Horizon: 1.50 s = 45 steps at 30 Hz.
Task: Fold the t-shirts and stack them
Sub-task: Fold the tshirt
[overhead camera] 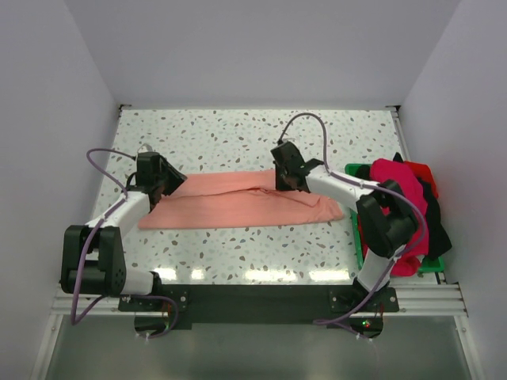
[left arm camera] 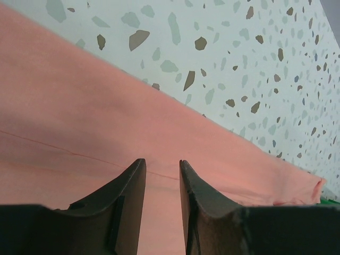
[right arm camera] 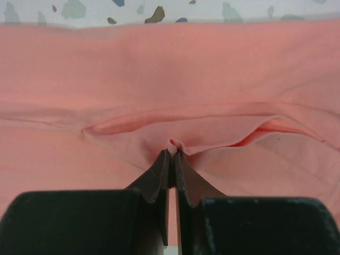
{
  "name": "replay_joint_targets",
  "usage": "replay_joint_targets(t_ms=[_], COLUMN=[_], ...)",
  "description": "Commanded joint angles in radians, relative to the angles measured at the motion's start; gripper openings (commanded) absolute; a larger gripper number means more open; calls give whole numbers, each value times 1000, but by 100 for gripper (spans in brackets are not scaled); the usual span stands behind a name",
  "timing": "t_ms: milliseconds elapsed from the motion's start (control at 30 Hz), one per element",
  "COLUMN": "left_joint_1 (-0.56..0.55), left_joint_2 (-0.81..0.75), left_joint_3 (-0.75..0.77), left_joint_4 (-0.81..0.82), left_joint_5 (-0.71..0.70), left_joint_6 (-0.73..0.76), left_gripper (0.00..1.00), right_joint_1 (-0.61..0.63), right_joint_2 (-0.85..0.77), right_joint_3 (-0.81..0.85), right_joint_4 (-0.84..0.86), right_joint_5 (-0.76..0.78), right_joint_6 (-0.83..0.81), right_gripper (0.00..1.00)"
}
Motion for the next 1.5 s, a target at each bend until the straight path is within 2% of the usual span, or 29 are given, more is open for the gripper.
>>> replay_joint_targets(t_ms=[0, 133, 467, 567, 667, 767, 900, 1000, 1133, 1267, 1467], left_joint_1=[-4, -4, -4, -4, -4, -4, -4, -5, -36, -57, -61], left_joint_2=[1, 1, 0, 3, 6, 0, -11, 10, 89, 124, 147], left_joint_3=[-9, -12, -29, -35, -36, -33, -21, 3, 57, 39, -32], left_joint_4=[62, 67, 84, 93, 97, 93, 82, 71, 45, 16, 10], left_joint_5=[12, 13, 27, 35, 46, 47, 36, 33, -3, -39, -134], left_joint_6=[24, 22, 18, 13, 11, 13, 16, 15, 34, 33, 10], left_gripper=[36, 36, 36, 36, 37, 38, 41, 41, 40, 39, 35], right_joint_1=[36, 88, 148, 156, 158, 156, 159, 150, 96, 72, -54], right_joint_2=[-78, -118, -98, -103, -140, -219, -344, -394, -312, -234, -161], right_joint_3=[-78, -187, -255, -249, -250, -269, -278, -272, -232, -253, -330], right_joint_4=[103, 196, 347, 345, 335, 304, 212, 140, 54, 81, 146], right_joint_5=[-30, -44, -16, -16, -21, -29, -1, 77, 77, 45, -61], right_joint_6=[89, 169, 261, 254, 240, 223, 198, 180, 152, 154, 166], right_gripper=[2, 2, 6, 13, 27, 35, 40, 44, 44, 44, 44])
